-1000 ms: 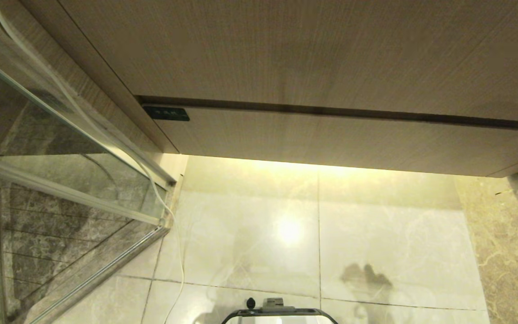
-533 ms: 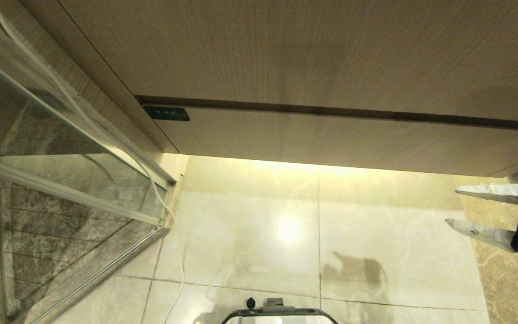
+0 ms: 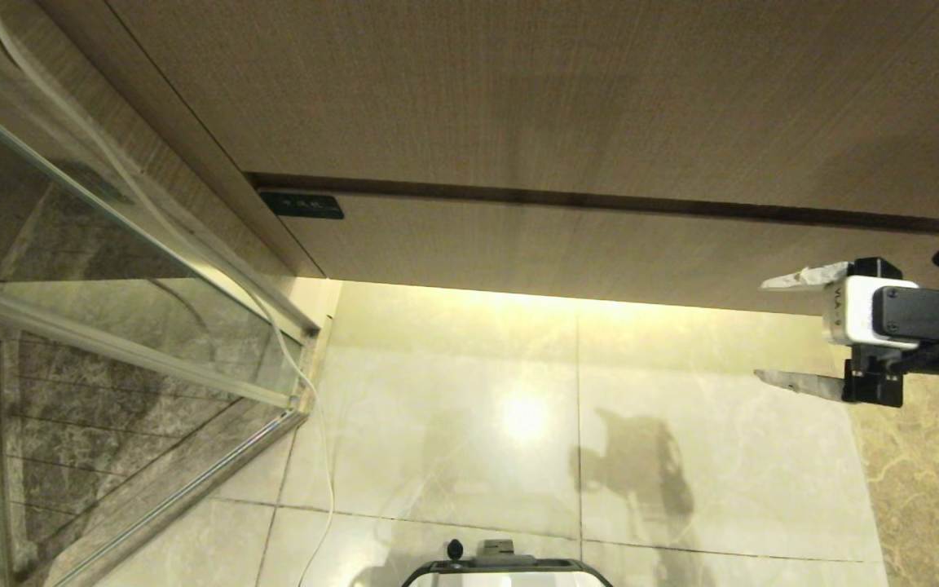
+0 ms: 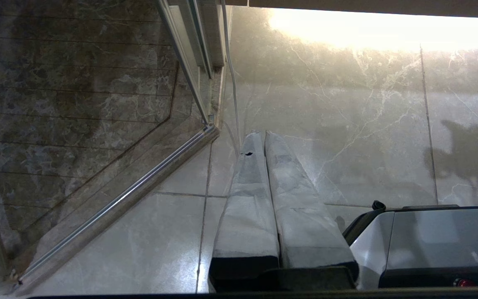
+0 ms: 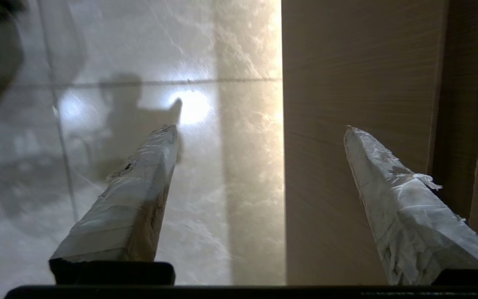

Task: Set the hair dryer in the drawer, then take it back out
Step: Pull open the drawer

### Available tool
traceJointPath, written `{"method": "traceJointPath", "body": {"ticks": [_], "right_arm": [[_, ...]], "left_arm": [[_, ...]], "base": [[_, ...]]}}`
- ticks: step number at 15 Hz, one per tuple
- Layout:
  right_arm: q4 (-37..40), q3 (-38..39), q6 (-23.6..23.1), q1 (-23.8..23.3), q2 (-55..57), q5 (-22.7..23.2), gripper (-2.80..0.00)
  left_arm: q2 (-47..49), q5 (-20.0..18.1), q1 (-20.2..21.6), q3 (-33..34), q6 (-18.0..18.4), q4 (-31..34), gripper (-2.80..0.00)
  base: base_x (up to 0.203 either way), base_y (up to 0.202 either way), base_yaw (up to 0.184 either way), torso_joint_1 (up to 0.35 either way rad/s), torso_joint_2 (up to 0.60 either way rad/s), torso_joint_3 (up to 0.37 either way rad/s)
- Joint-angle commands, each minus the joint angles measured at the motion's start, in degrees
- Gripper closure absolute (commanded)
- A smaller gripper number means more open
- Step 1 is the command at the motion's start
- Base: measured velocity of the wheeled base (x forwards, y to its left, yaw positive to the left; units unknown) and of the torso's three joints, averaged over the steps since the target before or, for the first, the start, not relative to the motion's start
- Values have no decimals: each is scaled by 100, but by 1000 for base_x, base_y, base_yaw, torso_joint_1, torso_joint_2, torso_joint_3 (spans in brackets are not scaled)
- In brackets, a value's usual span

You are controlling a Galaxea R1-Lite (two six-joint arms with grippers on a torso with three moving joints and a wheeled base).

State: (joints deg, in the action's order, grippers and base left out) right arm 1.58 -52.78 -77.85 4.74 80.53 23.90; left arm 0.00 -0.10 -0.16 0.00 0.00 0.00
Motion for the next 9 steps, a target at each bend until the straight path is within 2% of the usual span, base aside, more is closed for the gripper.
{"method": "traceJointPath", "body": {"ticks": [1,5,6,9], "right_arm": [[-19,-254,-298,0,516,-133,-280],[-532,-333,-283,22,792,-400,-280],[-931,-309,-181,78,973,-685,-280],[-1287,-248,173,123,1129,-953,-280]], "left_arm": [[0,1,-2,9,0,0,0],[0,1,5,9,0,0,0],[0,1,-2,0,0,0,0],[0,1,-2,0,0,0,0]], "base": [[0,0,0,0,0,0],[0,0,0,0,0,0],[0,0,0,0,0,0],[0,0,0,0,0,0]]}}
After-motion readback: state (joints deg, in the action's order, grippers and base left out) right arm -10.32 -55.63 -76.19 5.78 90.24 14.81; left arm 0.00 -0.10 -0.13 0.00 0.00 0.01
